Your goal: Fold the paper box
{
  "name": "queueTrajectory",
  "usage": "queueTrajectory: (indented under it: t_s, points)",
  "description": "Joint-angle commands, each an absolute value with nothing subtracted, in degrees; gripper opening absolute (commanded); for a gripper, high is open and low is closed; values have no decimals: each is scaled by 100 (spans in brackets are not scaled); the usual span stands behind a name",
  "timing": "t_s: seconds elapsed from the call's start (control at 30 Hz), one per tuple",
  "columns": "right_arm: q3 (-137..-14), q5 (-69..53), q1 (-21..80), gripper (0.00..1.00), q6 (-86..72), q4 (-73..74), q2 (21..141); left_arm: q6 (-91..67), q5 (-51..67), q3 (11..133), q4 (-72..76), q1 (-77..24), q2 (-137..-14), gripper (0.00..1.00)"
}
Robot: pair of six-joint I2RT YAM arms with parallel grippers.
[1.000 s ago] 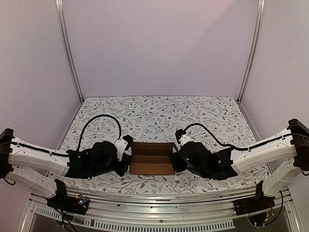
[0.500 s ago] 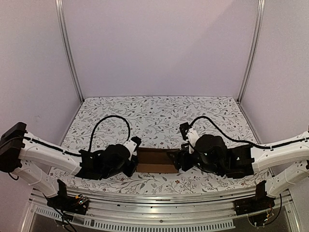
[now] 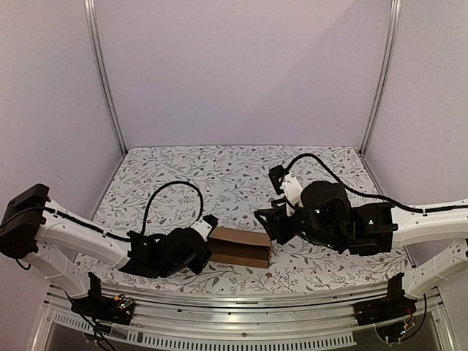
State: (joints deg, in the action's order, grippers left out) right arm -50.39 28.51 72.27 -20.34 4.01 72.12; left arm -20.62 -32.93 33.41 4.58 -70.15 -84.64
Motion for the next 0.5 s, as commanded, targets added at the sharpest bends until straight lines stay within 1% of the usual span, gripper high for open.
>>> queueTrajectory:
  t_s: [0.0,0.2,0.37,0.47]
  points:
    - [-5496,2375,7022,49,-1861,616,7670,-2144,-3428,3486,168,-7153,-8575,0]
    - [-5932,2154,6934,36,-1889,614,8413,-2174,-3370,3515,139,-7189,-8574,0]
    - [-6044,2064,6868,25,-2035,396,8936,-2171,-3315,3502,78,-7222,-8518,5]
    - [-6110,1973,6821,19,-2121,282,9231,-2191,-3305,3489,25,-7250,-8446,7]
